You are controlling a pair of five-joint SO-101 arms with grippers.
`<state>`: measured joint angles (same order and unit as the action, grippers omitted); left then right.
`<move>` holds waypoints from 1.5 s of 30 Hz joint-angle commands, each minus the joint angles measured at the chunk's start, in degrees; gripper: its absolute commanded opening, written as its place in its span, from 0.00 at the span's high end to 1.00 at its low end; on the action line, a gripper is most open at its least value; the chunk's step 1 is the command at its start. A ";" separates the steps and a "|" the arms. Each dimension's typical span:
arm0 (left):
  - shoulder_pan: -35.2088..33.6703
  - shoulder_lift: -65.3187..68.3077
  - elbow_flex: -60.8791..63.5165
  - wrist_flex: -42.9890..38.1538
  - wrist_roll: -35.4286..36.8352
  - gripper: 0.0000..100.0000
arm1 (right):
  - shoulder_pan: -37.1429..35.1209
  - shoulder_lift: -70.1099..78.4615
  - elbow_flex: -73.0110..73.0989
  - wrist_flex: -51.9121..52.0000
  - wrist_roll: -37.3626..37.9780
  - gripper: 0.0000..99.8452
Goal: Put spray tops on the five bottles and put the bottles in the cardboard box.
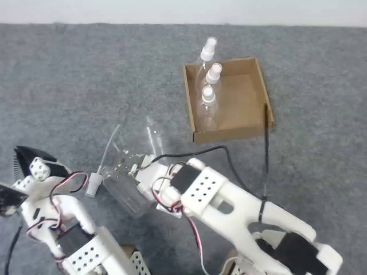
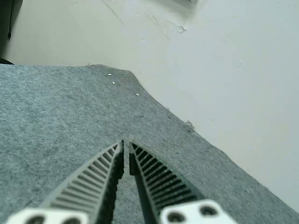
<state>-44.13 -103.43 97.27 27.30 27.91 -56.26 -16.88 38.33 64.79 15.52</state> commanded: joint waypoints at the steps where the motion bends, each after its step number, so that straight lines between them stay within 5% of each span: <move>1: 0.18 -0.79 -0.75 -1.67 -0.70 0.99 | 3.74 -6.29 -0.53 3.21 0.70 0.81; 14: 0.18 -0.79 -0.75 -1.67 -0.70 0.99 | 4.44 -18.68 -0.44 13.23 5.10 0.81; 29: 0.18 -0.88 -0.75 -0.88 -0.70 0.99 | 4.09 -22.99 -3.16 5.93 -4.48 0.81; 45: 0.18 -0.88 -0.75 -0.88 -0.70 0.99 | 4.09 -22.90 -12.66 5.93 -4.31 0.81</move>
<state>-44.13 -103.43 97.27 27.30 27.91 -52.66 -37.54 31.30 72.00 11.65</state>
